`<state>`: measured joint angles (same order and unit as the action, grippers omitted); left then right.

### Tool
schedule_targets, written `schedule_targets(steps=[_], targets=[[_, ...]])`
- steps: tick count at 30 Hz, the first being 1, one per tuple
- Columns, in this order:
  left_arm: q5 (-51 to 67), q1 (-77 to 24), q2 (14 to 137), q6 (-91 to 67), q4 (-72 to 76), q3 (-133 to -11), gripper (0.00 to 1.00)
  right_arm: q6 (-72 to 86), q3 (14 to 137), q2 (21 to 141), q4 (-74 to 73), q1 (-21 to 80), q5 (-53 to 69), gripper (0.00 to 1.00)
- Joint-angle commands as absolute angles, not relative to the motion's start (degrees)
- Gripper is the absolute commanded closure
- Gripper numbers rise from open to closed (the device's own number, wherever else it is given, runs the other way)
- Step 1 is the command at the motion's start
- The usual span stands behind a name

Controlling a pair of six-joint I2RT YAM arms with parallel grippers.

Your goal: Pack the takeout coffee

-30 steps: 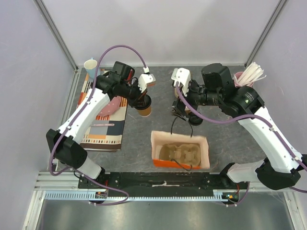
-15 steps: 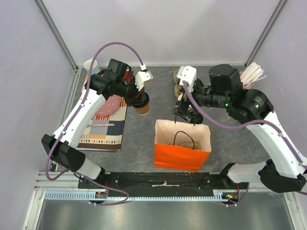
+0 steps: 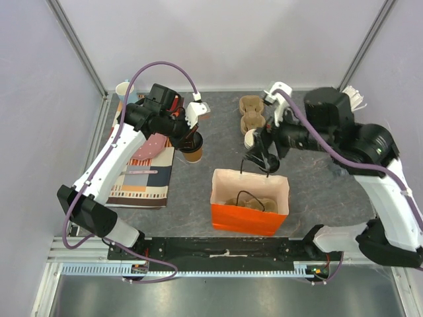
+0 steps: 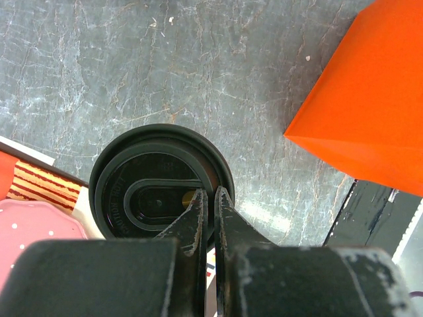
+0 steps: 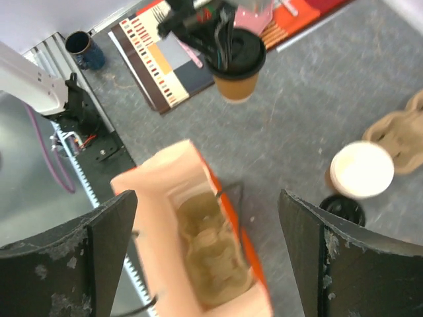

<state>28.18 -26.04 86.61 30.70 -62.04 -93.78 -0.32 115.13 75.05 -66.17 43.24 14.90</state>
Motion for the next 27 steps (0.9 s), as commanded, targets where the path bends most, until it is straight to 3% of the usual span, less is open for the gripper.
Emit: schedule_targets(steps=[1,7,12,15,27], targets=[[29.1,-25.8,83.9,30.8,-61.9,-94.7,0.98,10.9,111.4,66.4,-70.9,43.2,11.2,0.06],[29.8,-25.8,83.5,29.5,-62.2,-94.4,0.98,9.7,106.5,67.0,-75.7,43.2,17.2,0.11],[27.7,-25.8,84.1,31.1,-63.1,-95.6,0.98,-3.9,104.8,68.6,-76.1,43.2,7.2,0.02],[26.9,-25.8,84.1,32.1,-64.2,-96.2,0.98,-8.8,102.1,68.5,-74.8,43.2,2.7,0.02],[25.3,-25.8,84.2,33.2,-65.7,-98.4,0.98,-16.1,86.3,61.1,-67.9,43.2,12.7,0.08]])
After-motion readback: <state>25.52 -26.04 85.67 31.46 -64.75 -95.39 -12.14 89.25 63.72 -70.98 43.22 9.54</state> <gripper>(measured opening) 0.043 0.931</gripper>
